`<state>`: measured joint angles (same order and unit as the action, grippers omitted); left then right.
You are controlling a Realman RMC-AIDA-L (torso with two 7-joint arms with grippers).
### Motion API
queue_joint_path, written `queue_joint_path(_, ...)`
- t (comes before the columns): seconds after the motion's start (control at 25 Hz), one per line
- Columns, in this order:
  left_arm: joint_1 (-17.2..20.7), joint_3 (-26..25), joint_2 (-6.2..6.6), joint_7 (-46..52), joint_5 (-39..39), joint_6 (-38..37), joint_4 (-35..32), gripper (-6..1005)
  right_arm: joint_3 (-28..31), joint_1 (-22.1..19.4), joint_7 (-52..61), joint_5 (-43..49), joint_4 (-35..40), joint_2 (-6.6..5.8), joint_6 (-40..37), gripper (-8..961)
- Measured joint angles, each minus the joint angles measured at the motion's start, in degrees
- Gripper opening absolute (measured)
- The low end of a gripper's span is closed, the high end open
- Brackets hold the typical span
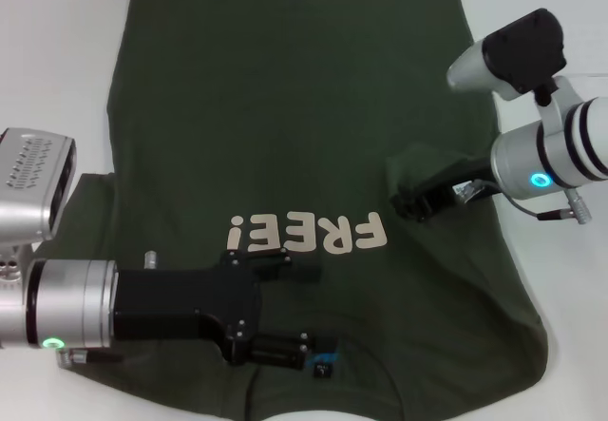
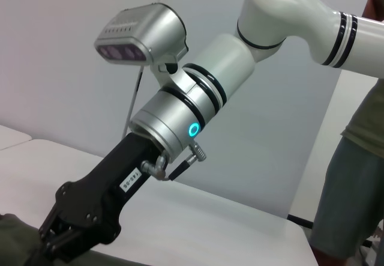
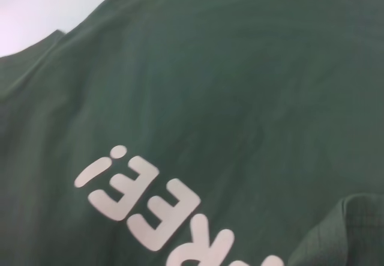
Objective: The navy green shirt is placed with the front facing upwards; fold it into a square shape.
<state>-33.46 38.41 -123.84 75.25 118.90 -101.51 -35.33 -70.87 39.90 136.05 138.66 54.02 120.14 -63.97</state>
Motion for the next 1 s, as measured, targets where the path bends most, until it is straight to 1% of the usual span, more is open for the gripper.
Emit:
queue_joint_path(0.12, 0.11, -0.05, 0.04, -0.08, 0.00, 0.00, -0.03, 883, -0.21, 0.43, -0.05, -0.27, -0.33, -0.11, -0.62, 20)
queue_joint_path(0.24, 0.18, -0.09, 0.07, -0.09, 0.01, 0.00, -0.03, 883, -0.13, 0.22, -0.29, -1.38, 0.02, -0.18, -0.89, 76)
queue_joint_path(0.44, 0.23, -0.12, 0.06, -0.10, 0.01, 0.00, -0.03, 883, 1.32, -0.14, -2.54, -4.34, 0.34, -0.41, -2.30, 303)
queue_joint_path(0.56, 0.24, -0.54, 0.05, -0.10, 0.02, 0.01, -0.05, 883, 4.36, -1.30, -5.83, -5.13, 2.26, -0.47, -5.18, 425)
queue_joint_path(0.64, 0.24, -0.78, 0.06, 0.07, -0.01, 0.12, -0.03, 883, 7.69, -3.49, -10.84, -8.01, 4.50, -0.41, -8.02, 506)
queue_joint_path(0.76, 0.32, -0.81, 0.03, 0.33, -0.34, 0.64, 0.00, 883, 12.63, -8.07, -22.73, -17.14, 6.43, -0.47, -13.40, 631)
queue_joint_path(0.84, 0.40, -0.93, 0.02, 0.69, -0.49, 0.98, 0.01, 883, 15.79, -11.71, -33.17, -24.65, 6.63, -0.52, -18.45, 714)
queue_joint_path(0.88, 0.40, -1.08, 0.01, 0.83, -0.54, 1.09, 0.01, 883, 16.81, -12.86, -35.85, -26.32, 6.52, -0.52, -19.91, 756)
queue_joint_path(0.96, 0.45, -1.74, 0.00, 0.96, -0.56, 1.32, 0.00, 883, 19.85, -16.04, -44.05, -30.23, 5.54, -0.51, -25.11, 783)
queue_joint_path(1.0, 0.53, -2.22, 0.00, 1.11, -0.58, 1.33, 0.01, 883, 21.03, -16.95, -47.16, -30.92, 4.74, -0.51, -27.03, 797)
